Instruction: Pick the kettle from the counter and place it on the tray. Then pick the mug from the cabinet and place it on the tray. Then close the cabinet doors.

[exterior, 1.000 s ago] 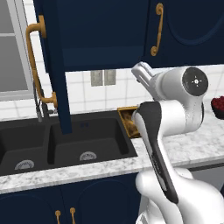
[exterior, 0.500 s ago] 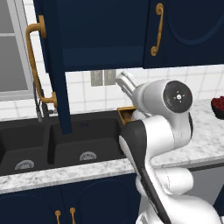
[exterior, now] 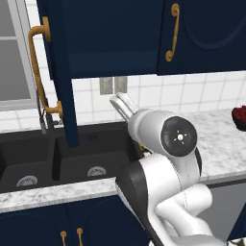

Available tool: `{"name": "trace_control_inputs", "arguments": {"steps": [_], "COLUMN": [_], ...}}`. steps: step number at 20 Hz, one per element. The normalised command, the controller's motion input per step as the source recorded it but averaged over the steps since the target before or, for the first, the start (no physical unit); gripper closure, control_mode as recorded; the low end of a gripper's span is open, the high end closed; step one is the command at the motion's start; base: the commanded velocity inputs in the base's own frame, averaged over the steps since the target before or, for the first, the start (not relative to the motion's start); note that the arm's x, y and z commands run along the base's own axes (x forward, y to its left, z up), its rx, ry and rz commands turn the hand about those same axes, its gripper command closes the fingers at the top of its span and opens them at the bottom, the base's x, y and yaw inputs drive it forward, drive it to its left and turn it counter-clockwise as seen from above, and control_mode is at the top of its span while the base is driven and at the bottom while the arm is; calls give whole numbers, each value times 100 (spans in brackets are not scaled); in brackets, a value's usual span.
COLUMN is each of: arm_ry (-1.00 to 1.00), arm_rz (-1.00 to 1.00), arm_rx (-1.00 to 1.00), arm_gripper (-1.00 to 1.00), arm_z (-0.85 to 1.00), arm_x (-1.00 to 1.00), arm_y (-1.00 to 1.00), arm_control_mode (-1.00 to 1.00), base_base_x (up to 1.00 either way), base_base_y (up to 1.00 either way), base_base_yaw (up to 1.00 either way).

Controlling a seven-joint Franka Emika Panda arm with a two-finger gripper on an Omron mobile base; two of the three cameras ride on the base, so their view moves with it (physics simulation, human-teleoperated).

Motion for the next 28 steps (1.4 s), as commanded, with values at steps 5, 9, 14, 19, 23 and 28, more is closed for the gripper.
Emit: {"name": "trace_control_inputs", "arguments": {"steps": [5, 9, 14, 19, 23, 28], "arm_ry": [-5, -2, -5, -14, -13, -12], "arm_rz": [0, 0, 0, 0, -2, -8], "arm_rx": [1, 0, 0, 7, 4, 1], "arm_gripper": [-100, -100, -100, -100, -100, -100], "arm_z": [-9, -9, -7, 0, -7, -8], "arm_x": [-21, -20, -23, -39, -22, -4], "arm_y": [43, 41, 49, 33, 58, 70], "arm_control_mode": [-100, -100, -100, -100, -100, -100], "base_base_x": [0, 0, 0, 0, 0, 0], "base_base_y": [0, 0, 0, 0, 0, 0], "base_base_yaw": [0, 0, 0, 0, 0, 0]}}
